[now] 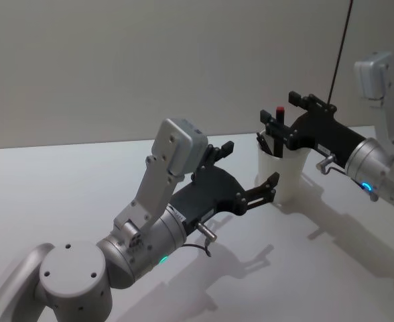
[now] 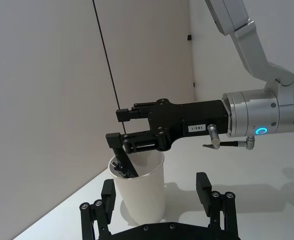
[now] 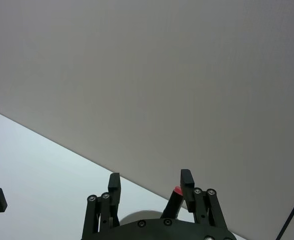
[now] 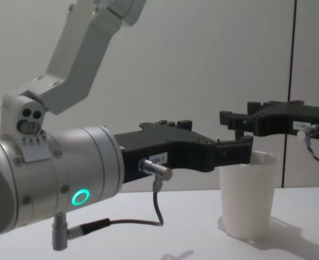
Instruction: Place the pen into the pen holder.
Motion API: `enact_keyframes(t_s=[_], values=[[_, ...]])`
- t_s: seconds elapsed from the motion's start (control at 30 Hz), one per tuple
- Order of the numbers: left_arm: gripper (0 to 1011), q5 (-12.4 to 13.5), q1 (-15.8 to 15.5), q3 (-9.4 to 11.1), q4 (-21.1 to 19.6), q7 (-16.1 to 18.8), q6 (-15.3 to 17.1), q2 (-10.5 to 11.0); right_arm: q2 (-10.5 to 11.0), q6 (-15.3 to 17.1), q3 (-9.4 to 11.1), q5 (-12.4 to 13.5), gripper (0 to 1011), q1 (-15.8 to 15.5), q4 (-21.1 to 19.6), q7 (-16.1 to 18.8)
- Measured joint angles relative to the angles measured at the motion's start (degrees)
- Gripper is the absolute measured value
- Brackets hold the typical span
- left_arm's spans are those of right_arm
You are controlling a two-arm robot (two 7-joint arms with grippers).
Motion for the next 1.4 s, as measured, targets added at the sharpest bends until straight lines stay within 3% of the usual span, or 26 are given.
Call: enact_keyframes(t_s=[0.37,0.97,1.23,1.4], values=[[1001,0.0,0.0,0.0,0.0,0.0,0.0,0.0,0.56,0.18,0.26,1.07,1002,-0.62,-1.11,-0.34],[1001,0.0,-0.08,0.01,0.09,0.13,-0.07,0.07,3.39,1.61,1.96,4.7,1002,-4.13,-6.0,-3.67],[1001,-0.06,-1.37,0.56,2.09,3.67,-2.05,1.13,3.18,1.01,2.3,4.43,1001,-5.7,-6.84,-4.95],[1001,-0.17,-2.61,1.09,4.03,7.08,-3.97,2.16,2.86,-0.05,2.85,3.87,1002,-8.28,-8.28,-6.99]])
